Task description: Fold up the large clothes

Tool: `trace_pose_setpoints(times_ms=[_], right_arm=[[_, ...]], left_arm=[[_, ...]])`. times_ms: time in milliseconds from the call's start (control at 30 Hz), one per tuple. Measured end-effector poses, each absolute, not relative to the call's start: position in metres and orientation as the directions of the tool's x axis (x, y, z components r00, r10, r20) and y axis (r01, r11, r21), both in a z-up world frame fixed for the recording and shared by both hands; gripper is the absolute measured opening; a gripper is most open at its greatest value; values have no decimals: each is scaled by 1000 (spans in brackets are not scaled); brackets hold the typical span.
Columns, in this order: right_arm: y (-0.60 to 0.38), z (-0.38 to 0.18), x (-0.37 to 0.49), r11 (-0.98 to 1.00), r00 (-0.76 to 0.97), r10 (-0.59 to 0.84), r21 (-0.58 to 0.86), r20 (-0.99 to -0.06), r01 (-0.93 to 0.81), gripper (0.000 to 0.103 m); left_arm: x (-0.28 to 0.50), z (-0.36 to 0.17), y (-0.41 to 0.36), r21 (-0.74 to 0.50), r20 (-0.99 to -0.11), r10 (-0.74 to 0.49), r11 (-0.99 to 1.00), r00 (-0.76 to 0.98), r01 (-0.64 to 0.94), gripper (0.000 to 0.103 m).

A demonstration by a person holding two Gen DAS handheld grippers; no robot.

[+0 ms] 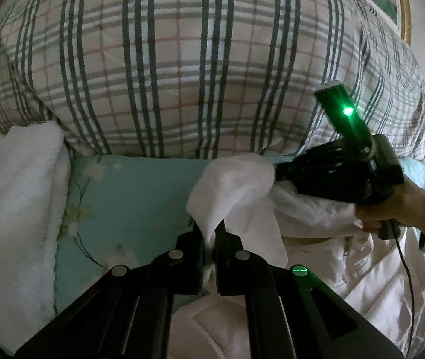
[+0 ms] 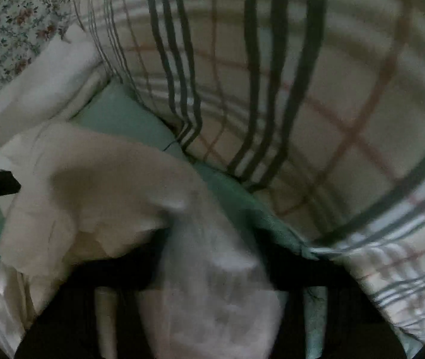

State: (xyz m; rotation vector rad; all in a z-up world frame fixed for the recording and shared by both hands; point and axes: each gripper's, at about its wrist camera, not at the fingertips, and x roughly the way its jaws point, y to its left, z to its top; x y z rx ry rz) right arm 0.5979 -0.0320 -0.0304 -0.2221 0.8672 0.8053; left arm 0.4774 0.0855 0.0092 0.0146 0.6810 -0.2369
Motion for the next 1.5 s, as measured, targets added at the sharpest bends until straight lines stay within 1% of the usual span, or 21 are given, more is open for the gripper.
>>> trace_pose_setpoints(times_ms=[200, 300, 367, 500, 600, 700, 833, 900, 933, 1000, 1033, 1100, 1133, 1167, 1200, 1233, 1300, 1333, 1367, 1433, 1500], right_arm=[[-108, 36, 535, 726, 524, 597, 130, -608, -676, 2], [-150, 64, 486, 747, 583, 592, 107, -556, -656, 2], [-176, 68, 451, 760, 606, 586, 107, -538, -641, 2], [-215, 46, 384, 799, 630, 547, 119, -552, -589, 2], [-239, 20, 348, 808, 606, 548, 181, -577, -560, 2], [-240, -6, 319, 822, 588, 523, 183, -617, -539, 2], [-243, -37, 289, 833, 557, 506, 205, -658, -515, 2], [-243, -48, 279, 834, 543, 507, 220, -670, -507, 3], [-244, -53, 276, 831, 527, 513, 238, -678, -502, 4], [-246, -64, 271, 833, 484, 515, 279, -707, -478, 6], [-249, -67, 267, 836, 476, 511, 285, -715, -469, 9], [-258, -70, 258, 828, 451, 532, 331, -717, -452, 19], [-263, -70, 253, 823, 445, 548, 359, -709, -441, 32], [-270, -69, 249, 816, 446, 567, 397, -693, -421, 48], [-276, -69, 245, 807, 450, 585, 431, -675, -404, 53], [-283, -69, 244, 794, 451, 607, 471, -654, -384, 55], [-299, -73, 248, 748, 441, 660, 585, -608, -314, 55], [-306, -77, 252, 706, 436, 696, 654, -570, -271, 55], [-311, -80, 257, 668, 432, 722, 705, -540, -237, 55], [-318, -88, 266, 609, 436, 752, 774, -494, -174, 55], [-321, -94, 279, 573, 448, 761, 810, -469, -123, 55]], left_arm=[[440, 37, 72, -37, -558, -209, 973, 803, 227, 4], [402, 54, 51, -28, -510, -234, 966, 828, 256, 4], [376, 57, 33, -26, -488, -266, 957, 831, 290, 4], [319, 35, -6, -35, -489, -304, 944, 817, 329, 4], [289, 8, -26, -17, -525, -283, 947, 803, 322, 4], [268, -18, -35, 14, -556, -251, 950, 792, 311, 4], [243, -47, -36, 3, -597, -240, 953, 765, 302, 4], [236, -59, -32, -28, -631, -252, 953, 734, 303, 6], [234, -63, -29, -48, -646, -264, 951, 716, 307, 8], [224, -72, -17, -125, -672, -319, 939, 669, 321, 15], [220, -75, -11, -163, -680, -343, 932, 648, 323, 21], [214, -78, 6, -235, -687, -379, 923, 619, 305, 43], [212, -78, 14, -270, -689, -393, 919, 609, 286, 46], [211, -79, 26, -342, -680, -432, 902, 592, 264, 47], [212, -79, 35, -408, -668, -471, 879, 576, 246, 48], [215, -79, 42, -461, -655, -503, 857, 563, 229, 48], [224, -82, 57, -576, -622, -567, 798, 539, 176, 55], [231, -83, 61, -626, -605, -600, 765, 524, 153, 55], [240, -83, 63, -663, -590, -627, 736, 509, 137, 56], [254, -82, 65, -717, -563, -672, 686, 481, 119, 62], [270, -83, 63, -774, -525, -727, 624, 442, 106, 68]])
